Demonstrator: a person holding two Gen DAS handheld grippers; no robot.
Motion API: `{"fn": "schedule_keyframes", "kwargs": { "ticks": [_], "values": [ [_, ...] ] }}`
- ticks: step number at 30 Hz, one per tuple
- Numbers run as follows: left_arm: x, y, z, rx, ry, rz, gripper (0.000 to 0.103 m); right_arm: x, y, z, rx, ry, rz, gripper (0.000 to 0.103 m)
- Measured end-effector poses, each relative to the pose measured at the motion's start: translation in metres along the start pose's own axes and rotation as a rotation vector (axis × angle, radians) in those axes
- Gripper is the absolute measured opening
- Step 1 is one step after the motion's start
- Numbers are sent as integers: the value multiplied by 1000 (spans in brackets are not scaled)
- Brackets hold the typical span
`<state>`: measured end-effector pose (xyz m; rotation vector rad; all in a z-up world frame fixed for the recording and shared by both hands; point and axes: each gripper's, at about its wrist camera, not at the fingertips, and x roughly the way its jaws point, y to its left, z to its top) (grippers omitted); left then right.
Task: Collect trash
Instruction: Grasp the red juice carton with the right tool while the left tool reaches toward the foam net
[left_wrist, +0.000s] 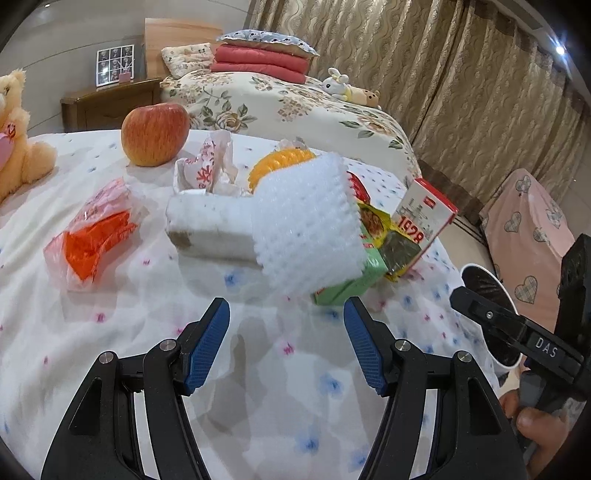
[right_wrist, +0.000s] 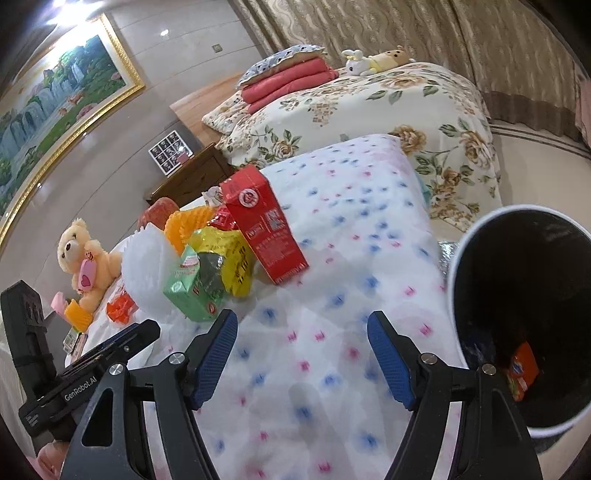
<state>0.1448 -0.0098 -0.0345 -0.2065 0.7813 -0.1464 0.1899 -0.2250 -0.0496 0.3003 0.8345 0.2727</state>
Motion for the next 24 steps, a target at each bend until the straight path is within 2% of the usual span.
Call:
{"fn": "schedule_keyframes", "kwargs": {
  "ticks": [7, 10, 15, 17, 20, 24],
  "values": [
    [4, 2, 11, -2, -17, -6, 65, 26, 6, 17, -29, 21, 8, 73],
    [7, 3, 13, -5, -18, -9, 65, 35, 8, 23, -43, 34, 7, 65],
    [10, 6, 14, -16, -10, -28, 65, 46, 12, 30, -69, 50, 13, 60],
    [11, 6, 15, -16, -11, -34, 64, 49, 15, 32, -76, 54, 17, 52],
    [12, 4, 16, -10, -11, -49, 53, 52, 16, 32, -83, 61, 20, 37],
    [16, 2, 14, 1, 15, -75, 16, 50, 16, 32, -80, 49, 21, 34]
  ]
}}
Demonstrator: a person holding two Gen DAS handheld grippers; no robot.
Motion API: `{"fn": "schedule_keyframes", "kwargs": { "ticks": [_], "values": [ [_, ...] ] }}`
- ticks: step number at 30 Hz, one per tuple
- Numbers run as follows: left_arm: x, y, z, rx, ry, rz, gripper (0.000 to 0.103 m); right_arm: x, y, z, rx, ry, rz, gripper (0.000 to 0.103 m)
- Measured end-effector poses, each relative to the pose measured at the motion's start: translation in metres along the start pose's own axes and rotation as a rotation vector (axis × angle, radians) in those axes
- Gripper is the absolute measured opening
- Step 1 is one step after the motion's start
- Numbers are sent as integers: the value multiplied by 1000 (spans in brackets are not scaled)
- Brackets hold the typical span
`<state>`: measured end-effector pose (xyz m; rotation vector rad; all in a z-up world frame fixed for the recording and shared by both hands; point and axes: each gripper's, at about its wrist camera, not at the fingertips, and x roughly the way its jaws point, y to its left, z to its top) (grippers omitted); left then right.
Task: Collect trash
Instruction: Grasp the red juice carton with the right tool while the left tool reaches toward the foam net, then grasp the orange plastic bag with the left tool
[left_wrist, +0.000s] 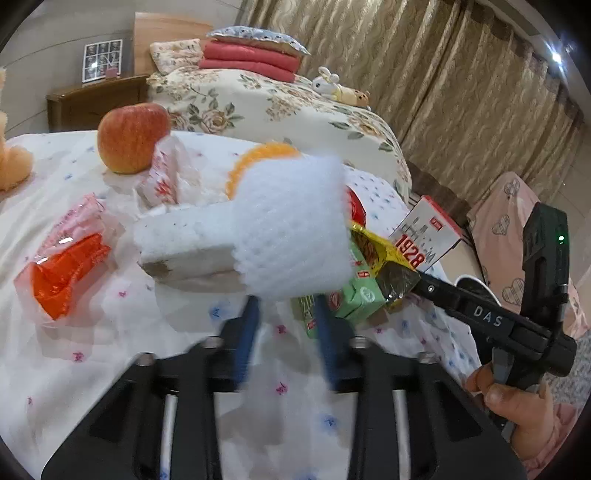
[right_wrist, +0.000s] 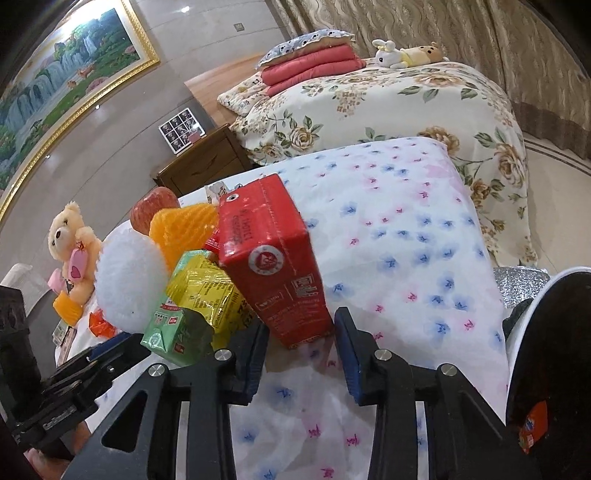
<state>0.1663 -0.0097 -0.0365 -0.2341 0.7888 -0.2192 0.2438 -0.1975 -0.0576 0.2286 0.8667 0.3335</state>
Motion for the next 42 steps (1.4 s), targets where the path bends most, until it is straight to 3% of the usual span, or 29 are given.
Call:
{"fn": "schedule_keyframes", "kwargs": {
  "ticks": [1, 3, 11, 14, 16, 21, 26, 28, 33, 38, 40, 42],
  "values": [
    [0, 0, -1, 2, 3, -5, 9, -2, 0, -1, 5, -4, 2, 33],
    [-2, -1, -2, 10, 1, -16, 4, -6, -1, -3, 10, -11, 3, 33],
    [-18, 2, -12, 18, -4, -10, 8, -26, -9, -14, 49, -33, 17, 33],
    [-23, 4, -13, 26, -10, 22, 26, -33, -13, -19, 67, -41, 17, 33],
    [-30, 9, -16, 20, -27, 54, 46, -37, -14, -23, 74, -42, 13, 33],
    [-44, 40, -24, -20, -46, 139, 46, -44, -13, -30, 82, -45, 12, 33],
    [-55, 84, -28, -104, -47, 220, 54, -44, -7, -34, 76, -42, 19, 33],
    [-56, 98, -24, -128, -43, 252, 68, -43, -4, -35, 74, -40, 21, 33],
    [-54, 117, -12, -115, -44, 299, 76, -45, -2, -38, 76, -40, 19, 33],
    [-35, 123, -2, -75, 15, 303, 72, -47, -1, -39, 85, -45, 11, 33],
    [-28, 121, -3, -66, 45, 281, 45, -49, -1, -41, 88, -47, 10, 33],
    [-29, 117, -4, -50, 44, 278, 43, -51, 0, -42, 88, -50, 9, 33]
  ]
}}
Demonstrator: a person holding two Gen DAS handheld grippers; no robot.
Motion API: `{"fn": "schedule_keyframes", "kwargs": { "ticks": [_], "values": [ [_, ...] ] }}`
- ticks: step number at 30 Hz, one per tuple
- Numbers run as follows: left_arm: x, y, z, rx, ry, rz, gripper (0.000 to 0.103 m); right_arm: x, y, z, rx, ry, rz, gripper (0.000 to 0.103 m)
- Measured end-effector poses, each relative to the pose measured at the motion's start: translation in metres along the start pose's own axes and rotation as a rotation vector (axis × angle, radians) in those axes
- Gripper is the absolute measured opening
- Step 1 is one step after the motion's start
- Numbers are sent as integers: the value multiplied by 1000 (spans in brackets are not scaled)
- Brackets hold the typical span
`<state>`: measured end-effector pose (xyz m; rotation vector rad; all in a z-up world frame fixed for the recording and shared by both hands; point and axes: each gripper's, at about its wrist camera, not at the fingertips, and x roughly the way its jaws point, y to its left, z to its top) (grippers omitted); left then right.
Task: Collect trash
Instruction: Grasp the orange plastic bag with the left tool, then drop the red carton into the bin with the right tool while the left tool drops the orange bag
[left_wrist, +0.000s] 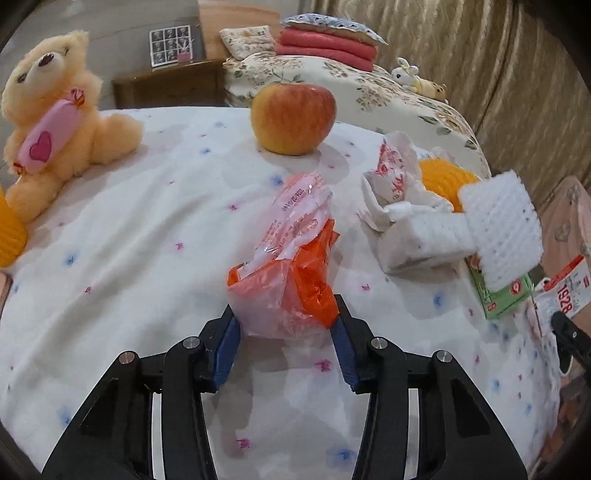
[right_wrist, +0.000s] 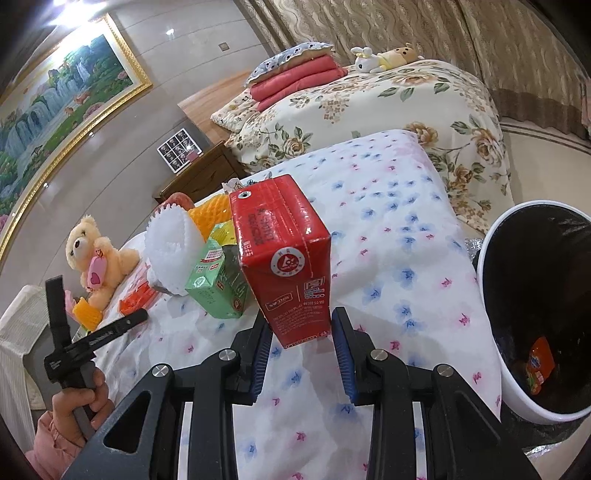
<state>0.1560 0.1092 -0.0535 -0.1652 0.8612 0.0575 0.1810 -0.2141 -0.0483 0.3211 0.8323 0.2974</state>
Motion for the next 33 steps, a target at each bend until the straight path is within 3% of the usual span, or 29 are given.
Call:
{"fn": "schedule_keyframes", "kwargs": {
  "ticks": [5, 20, 33],
  "values": [
    [-15, -3, -10, -1, -35, -25, 37, -7, -2, -2, 4, -9, 4, 33],
    [-55, -47, -59, 38, -26, -180, 36, -34, -20, -18, 26, -26, -24, 33],
    [-75, -116, -74, 178, -20, -311, 36, -61, -48, -28, 74, -53, -64, 33]
  ]
}}
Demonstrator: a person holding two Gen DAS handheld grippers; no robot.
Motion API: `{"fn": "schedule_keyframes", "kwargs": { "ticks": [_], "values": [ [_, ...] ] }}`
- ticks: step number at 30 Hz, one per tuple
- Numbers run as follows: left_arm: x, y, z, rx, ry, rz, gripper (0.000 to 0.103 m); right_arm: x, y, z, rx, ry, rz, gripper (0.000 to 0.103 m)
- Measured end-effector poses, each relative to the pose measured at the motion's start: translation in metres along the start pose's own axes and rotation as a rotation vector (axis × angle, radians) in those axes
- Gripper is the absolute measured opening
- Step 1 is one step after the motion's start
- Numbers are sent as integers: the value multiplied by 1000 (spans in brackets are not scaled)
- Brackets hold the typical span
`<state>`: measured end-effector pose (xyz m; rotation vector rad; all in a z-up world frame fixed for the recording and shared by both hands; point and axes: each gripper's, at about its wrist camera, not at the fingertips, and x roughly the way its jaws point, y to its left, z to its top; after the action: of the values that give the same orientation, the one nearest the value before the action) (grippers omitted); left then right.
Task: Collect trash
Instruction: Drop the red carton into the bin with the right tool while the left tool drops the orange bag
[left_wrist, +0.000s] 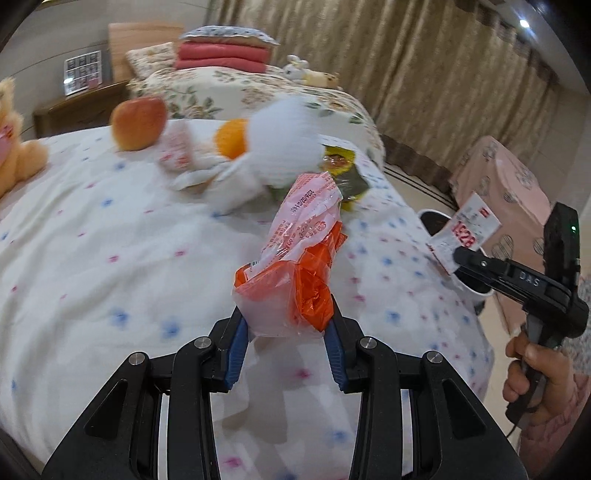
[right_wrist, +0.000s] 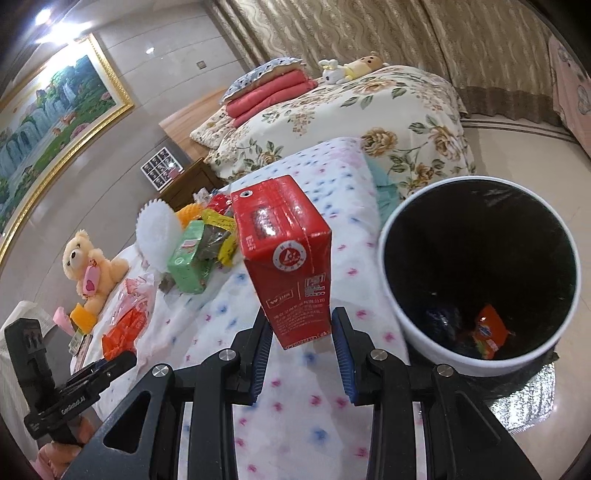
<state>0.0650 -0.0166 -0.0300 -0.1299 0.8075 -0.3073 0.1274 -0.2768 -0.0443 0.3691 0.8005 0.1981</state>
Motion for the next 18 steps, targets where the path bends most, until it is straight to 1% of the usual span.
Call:
{"fn": "schedule_keyframes", "kwargs": {
  "ticks": [10, 16, 17, 18],
  "values": [
    [22, -53, 19, 95, 11, -73, 36, -20, -29, 6, 36, -42, -44, 32],
    [35, -80, 25, 143, 26, -103, 36, -29, -46, 7, 61, -67, -69, 31],
    [38, -84, 27, 150, 31, -109, 36, -31, -49, 8, 65, -69, -70, 4],
    [41, -87, 29, 156, 34, -111, 36, -31, -53, 9, 74, -65, -75, 2]
  ]
}}
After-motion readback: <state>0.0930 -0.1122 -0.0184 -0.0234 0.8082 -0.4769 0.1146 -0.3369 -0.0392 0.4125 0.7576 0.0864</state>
